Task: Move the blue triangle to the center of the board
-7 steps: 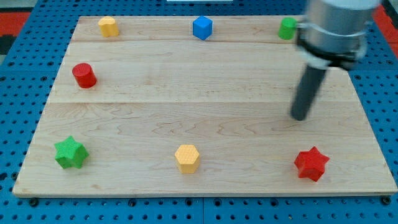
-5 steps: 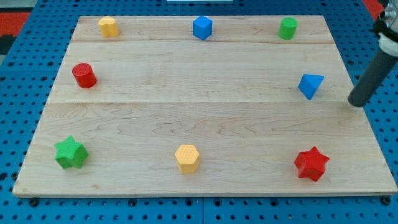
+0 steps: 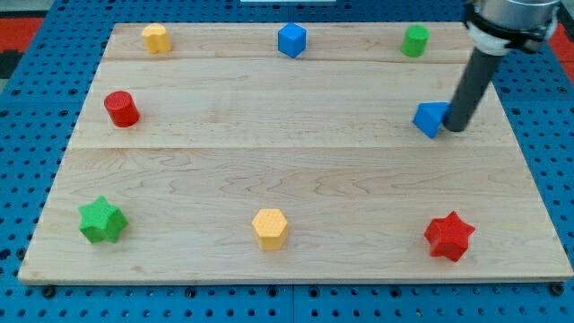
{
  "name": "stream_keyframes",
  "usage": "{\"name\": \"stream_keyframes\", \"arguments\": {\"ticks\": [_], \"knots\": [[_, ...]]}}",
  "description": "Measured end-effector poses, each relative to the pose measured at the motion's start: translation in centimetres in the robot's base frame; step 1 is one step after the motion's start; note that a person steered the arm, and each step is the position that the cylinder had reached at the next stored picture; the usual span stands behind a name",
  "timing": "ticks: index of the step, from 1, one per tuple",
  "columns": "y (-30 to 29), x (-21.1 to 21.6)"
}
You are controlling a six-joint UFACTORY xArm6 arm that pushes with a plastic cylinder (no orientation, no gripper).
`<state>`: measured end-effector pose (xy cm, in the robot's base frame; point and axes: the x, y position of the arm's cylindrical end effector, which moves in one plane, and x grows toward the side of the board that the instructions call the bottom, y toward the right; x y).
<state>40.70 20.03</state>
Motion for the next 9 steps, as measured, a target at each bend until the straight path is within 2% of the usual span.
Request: {"name": "stream_keyframes", "arguments": {"ticks": [1,2,3,5,7,9], "knots": [[-7.5,-1.5],[-11.3,-3.3],[-11.2,-7.6],[-11.6,-11.5],[-19.5,-2.0],[-27.0,3.8]]}}
